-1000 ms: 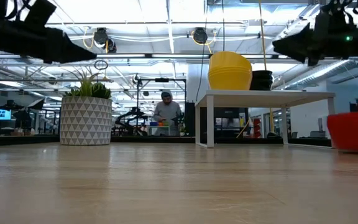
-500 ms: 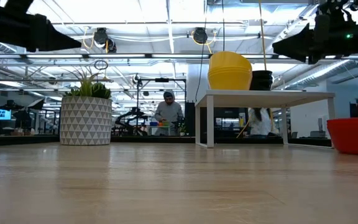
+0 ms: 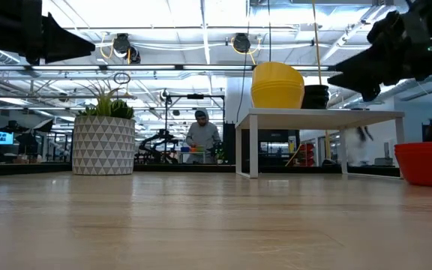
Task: Pick & Place Mini bowls
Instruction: Put the red bowls on the shelf
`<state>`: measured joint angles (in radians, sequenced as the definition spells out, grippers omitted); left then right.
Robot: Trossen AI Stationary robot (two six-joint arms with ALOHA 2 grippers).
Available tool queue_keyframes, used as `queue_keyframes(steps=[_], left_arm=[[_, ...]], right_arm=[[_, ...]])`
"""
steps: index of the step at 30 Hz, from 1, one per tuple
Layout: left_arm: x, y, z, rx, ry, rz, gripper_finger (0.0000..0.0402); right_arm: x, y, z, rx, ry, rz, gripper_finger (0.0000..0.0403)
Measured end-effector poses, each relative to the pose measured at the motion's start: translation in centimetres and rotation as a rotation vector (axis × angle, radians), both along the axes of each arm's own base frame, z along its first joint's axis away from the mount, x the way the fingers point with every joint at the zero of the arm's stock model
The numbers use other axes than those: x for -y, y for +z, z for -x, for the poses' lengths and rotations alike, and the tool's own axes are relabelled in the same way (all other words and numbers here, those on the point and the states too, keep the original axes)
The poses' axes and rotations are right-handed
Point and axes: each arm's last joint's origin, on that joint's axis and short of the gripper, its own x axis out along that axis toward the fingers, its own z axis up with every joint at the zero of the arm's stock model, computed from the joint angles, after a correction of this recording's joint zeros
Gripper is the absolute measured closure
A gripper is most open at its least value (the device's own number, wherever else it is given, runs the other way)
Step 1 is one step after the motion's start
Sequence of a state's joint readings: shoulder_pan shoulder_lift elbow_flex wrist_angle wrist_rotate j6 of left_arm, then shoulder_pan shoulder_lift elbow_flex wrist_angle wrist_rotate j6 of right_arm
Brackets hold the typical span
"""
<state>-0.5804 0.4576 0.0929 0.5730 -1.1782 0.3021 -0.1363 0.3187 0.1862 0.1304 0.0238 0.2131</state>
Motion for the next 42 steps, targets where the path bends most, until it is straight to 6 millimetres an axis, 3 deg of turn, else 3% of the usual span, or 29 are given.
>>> queue_keyframes(steps=[8,17,26,35,42], left_arm=[[0.0,0.0,0.0,0.021,-0.003,0.026,0.0231],[0.0,0.0,0.0,0.019,-0.003,0.023,0.0231],[0.0,0.0,0.0,0.029,-0.005,0.038,0.0231],[0.0,0.0,0.0,0.029,-0.004,0.038,0.0231],[0.0,0.0,0.0,0.029,-0.004,0.038,0.0231]], right_arm=[[0.1,-1.0,-0.8,-0.173,0.0,-0.027,0.0202],[-0.4,2.3,-1.4,-0.583,0.018,-0.134,0.02],[-2.8,1.1,-1.9,-0.964,0.083,-0.362,0.02],[-5.0,1.6,-2.8,-1.12,0.083,-0.39,0.02],[-5.6,0.0,-2.7,-1.28,-0.075,-0.369,0.02]])
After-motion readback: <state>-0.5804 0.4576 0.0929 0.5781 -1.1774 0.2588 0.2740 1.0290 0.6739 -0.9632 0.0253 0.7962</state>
